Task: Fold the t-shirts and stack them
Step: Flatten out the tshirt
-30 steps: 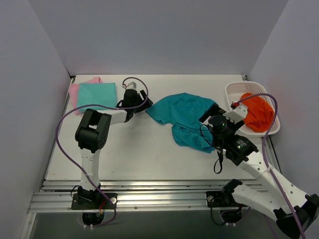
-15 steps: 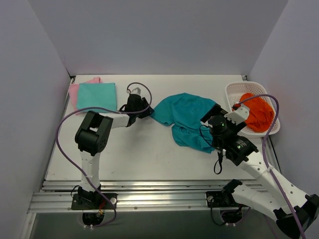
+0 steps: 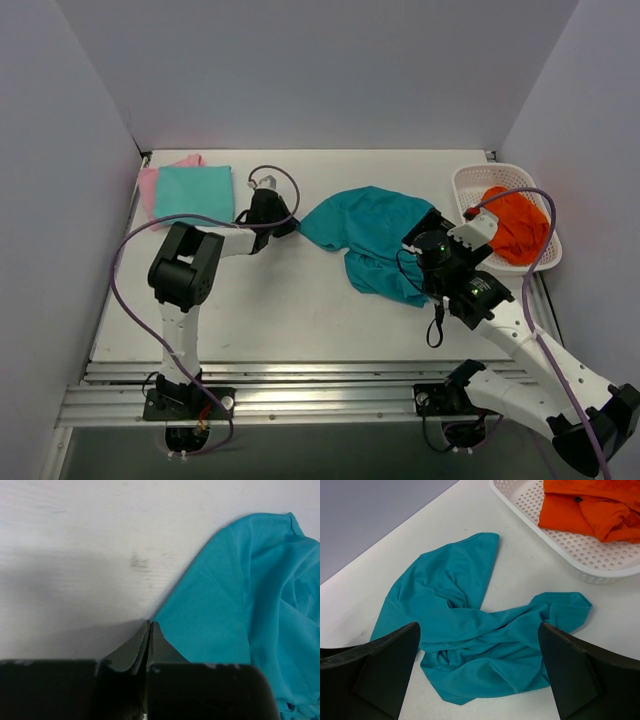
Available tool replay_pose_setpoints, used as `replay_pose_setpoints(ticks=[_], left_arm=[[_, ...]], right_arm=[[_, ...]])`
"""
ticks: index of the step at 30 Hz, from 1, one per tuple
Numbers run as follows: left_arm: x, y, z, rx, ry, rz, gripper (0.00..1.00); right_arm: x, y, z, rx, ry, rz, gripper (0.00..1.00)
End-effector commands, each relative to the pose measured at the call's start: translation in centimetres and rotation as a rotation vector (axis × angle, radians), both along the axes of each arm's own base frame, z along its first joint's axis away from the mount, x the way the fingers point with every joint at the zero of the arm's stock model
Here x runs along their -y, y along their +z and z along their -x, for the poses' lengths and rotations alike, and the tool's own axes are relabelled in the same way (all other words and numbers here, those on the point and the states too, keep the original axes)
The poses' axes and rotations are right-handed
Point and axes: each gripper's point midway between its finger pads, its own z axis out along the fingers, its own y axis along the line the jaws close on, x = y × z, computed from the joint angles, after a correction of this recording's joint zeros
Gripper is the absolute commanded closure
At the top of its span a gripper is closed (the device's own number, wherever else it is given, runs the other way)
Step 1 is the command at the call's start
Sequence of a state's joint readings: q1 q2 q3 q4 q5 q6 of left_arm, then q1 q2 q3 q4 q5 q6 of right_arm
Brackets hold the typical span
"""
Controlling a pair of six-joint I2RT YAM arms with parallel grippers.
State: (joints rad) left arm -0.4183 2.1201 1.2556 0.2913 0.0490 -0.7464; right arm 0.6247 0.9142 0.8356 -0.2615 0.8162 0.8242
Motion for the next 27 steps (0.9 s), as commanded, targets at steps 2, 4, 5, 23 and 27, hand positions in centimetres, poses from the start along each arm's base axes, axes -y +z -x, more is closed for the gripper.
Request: replay_pose_setpoints(ticks=[2, 4, 5, 23, 27], left_arm=[[-6.4, 6.6, -1.8, 0.164, 0.154, -0.019, 0.98], [-9.1, 8.6, -1.2, 0.198, 0.210, -0.053, 0.98], [-10.0, 9.1, -1.1, 0.208, 0.229, -0.061, 0.98], [-14.0, 9.7, 0.6, 0.223, 0.292, -0.049, 0.98], [-13.9, 9.5, 0.7, 0.219, 0.286, -0.047, 0.98]], right_arm=[[0.5, -0.3, 0.3, -0.021, -0.037, 0.020, 0.00], [0.1, -1.1, 0.5, -0.041, -0.025, -0.006, 0.00], [-0.2, -1.8, 0.6, -0.054, -0.015, -0.013, 0.00], [-2.8, -14.0, -0.7, -0.214, -0.004, -0.061, 0.00], [-5.5, -14.4, -3.9, -0.220, 0.033, -0.050, 0.00]])
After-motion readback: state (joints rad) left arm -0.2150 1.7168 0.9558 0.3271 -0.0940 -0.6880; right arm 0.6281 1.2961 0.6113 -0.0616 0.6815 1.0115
